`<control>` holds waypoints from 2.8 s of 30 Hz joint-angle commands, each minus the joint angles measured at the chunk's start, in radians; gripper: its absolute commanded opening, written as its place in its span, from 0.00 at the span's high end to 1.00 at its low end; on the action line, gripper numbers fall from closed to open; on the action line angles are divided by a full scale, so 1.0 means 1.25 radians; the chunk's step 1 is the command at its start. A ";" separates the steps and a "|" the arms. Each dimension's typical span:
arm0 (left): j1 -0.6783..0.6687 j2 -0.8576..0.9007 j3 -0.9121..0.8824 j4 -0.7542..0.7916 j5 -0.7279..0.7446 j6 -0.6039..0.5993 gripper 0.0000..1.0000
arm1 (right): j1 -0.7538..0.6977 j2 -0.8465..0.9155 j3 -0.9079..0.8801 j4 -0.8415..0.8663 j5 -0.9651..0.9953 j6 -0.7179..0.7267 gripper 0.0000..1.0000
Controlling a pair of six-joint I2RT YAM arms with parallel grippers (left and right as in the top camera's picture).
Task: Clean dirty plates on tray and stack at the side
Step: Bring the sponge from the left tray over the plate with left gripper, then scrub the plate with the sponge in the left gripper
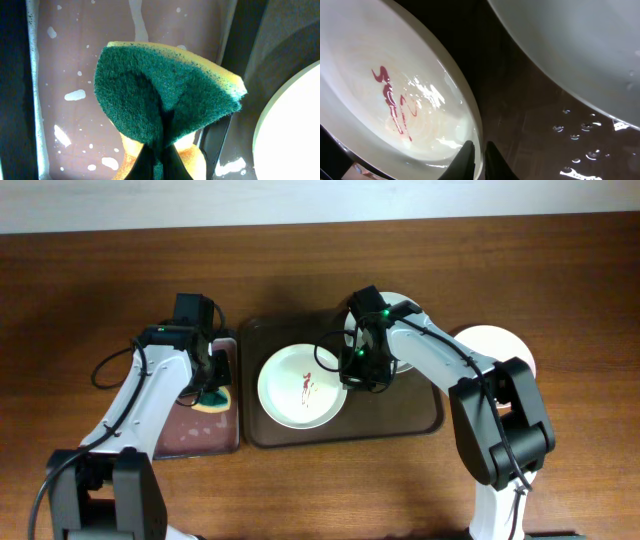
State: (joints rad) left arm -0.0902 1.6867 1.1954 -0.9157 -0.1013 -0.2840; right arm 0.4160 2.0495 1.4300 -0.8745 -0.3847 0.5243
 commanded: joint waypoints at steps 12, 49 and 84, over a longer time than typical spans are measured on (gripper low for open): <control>-0.023 -0.014 -0.003 0.078 0.289 -0.009 1.00 | 0.039 0.015 -0.034 0.058 0.036 0.031 0.83; -0.150 0.010 -0.208 0.385 0.219 -0.142 1.00 | 0.039 0.015 -0.034 0.041 0.037 0.034 0.83; -0.193 -0.129 -0.205 0.375 0.313 -0.137 1.00 | 0.039 0.015 -0.034 0.027 0.036 0.034 0.80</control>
State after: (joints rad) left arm -0.3248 1.5517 0.9432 -0.4603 0.1677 -0.4786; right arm 0.4637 2.0506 1.3956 -0.8345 -0.3576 0.5678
